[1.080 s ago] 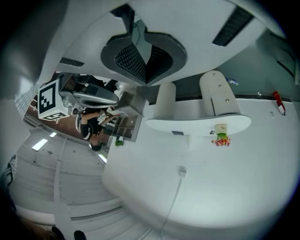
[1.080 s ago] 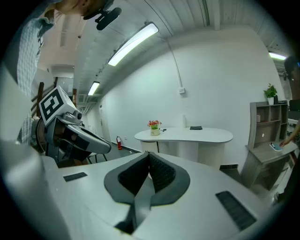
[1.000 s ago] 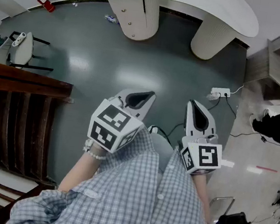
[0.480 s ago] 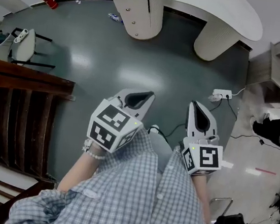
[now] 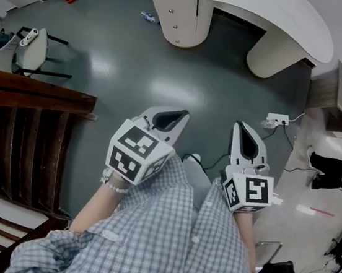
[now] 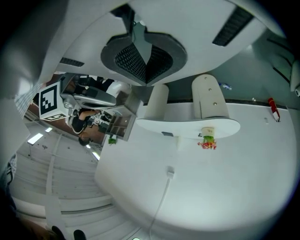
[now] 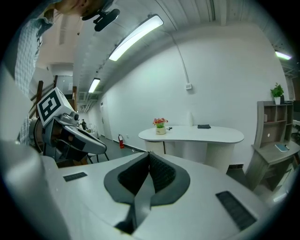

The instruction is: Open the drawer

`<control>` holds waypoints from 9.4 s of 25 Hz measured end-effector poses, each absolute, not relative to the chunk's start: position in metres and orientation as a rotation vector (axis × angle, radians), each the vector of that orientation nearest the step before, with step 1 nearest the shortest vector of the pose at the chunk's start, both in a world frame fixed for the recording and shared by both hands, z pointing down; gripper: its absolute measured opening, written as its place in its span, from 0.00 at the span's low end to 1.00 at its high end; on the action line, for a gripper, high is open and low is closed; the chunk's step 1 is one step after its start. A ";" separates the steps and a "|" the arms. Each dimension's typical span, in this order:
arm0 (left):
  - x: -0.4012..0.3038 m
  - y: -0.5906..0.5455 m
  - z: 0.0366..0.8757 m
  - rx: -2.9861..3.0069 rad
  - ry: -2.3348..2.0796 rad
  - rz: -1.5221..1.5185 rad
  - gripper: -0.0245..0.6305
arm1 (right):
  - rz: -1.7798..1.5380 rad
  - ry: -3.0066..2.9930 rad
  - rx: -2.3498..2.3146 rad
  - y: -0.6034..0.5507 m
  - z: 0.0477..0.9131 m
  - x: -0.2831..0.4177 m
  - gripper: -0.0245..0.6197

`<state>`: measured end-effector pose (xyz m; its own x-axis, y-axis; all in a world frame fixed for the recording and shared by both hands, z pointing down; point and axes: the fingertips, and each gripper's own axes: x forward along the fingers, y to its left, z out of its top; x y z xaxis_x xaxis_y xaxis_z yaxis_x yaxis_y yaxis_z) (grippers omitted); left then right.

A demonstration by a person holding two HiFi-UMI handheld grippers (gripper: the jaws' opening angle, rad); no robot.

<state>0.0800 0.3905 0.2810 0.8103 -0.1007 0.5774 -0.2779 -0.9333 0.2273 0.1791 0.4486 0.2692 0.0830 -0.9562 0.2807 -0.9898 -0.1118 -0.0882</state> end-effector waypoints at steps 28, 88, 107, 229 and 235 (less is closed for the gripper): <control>-0.071 0.210 0.273 2.617 -0.529 0.688 0.04 | 0.377 -2.069 2.098 0.270 0.263 0.061 0.05; -0.003 -0.118 0.285 2.537 -0.656 0.673 0.04 | 0.532 -2.172 1.868 -0.064 0.312 0.118 0.05; 0.007 -0.163 0.338 2.570 -0.489 0.763 0.04 | 0.615 -1.985 1.916 -0.108 0.382 0.131 0.05; -0.011 -0.168 0.519 2.371 -0.591 0.666 0.04 | 0.973 -1.584 1.838 -0.063 0.647 0.111 0.19; -0.002 -0.164 0.516 2.382 -0.565 0.674 0.04 | 1.057 -1.611 1.866 -0.061 0.649 0.109 0.19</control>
